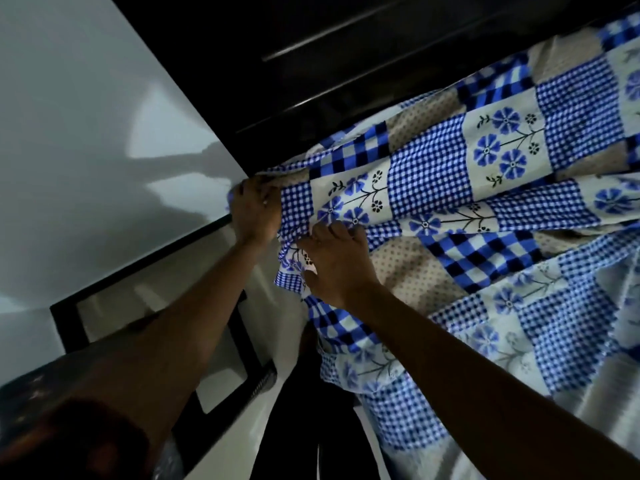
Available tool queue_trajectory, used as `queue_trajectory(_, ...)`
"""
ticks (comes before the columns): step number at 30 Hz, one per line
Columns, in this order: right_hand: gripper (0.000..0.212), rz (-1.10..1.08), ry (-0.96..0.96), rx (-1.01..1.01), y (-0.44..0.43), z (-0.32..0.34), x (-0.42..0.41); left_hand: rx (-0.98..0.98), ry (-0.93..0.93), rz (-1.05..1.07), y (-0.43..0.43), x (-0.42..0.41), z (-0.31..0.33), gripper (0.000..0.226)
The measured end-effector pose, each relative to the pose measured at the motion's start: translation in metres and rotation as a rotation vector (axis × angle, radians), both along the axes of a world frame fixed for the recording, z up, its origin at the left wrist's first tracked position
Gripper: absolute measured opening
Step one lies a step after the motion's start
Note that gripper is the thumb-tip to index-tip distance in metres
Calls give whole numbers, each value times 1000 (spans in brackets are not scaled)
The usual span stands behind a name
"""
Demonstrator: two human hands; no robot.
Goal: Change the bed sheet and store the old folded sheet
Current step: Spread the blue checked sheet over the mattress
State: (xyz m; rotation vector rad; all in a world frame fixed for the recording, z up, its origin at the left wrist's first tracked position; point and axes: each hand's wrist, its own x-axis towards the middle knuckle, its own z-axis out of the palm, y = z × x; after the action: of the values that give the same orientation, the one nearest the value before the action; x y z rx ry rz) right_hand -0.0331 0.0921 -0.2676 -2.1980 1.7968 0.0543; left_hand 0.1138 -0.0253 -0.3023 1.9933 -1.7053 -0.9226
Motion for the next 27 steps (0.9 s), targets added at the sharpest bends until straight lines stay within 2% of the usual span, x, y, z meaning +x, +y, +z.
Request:
queue_trajectory(2,63,-79,62,21,6,-4,-8,-244,55,-81,34,-8,10,50)
queue_trajectory(3,62,-133,71,14,6,-6,-13,-260,82,-134,49,-13,10,51)
queue_trajectory(5,49,-206,63,6,5,-2,-21,-96,96,-200,70,-28,12,64)
queue_trajectory(8,29,-160,48,-23,8,5,-32,129,89,-175,76,-40,-3,74)
queue_trajectory(10,29,-168,-1,-87,16,6,-38,140,92,-164,67,-42,-7,76)
queue_trajectory(12,43,-206,-34,-84,20,5,-43,156,108,-121,61,-45,-3,73)
queue_trajectory(14,57,-233,-13,5,18,4,-49,184,118,-108,57,-46,-1,72)
queue_trajectory(16,44,-233,-1,19,13,5,-54,211,106,-131,55,-44,-5,74)
queue_trajectory(19,18,-268,-81,-181,21,10,-61,212,60,-168,51,-44,-7,81)
queue_trajectory(21,23,-289,-141,-253,39,18,-68,225,35,-159,45,-46,-8,83)
queue_trajectory(22,30,-288,-162,-190,52,22,-73,231,14,-151,44,-46,-8,82)
queue_trajectory(25,40,-231,-164,216,105,27,-81,200,-52,-172,44,-44,-13,79)
queue_trajectory(27,49,-147,-166,354,148,31,-80,138,-92,-199,46,-42,-18,76)
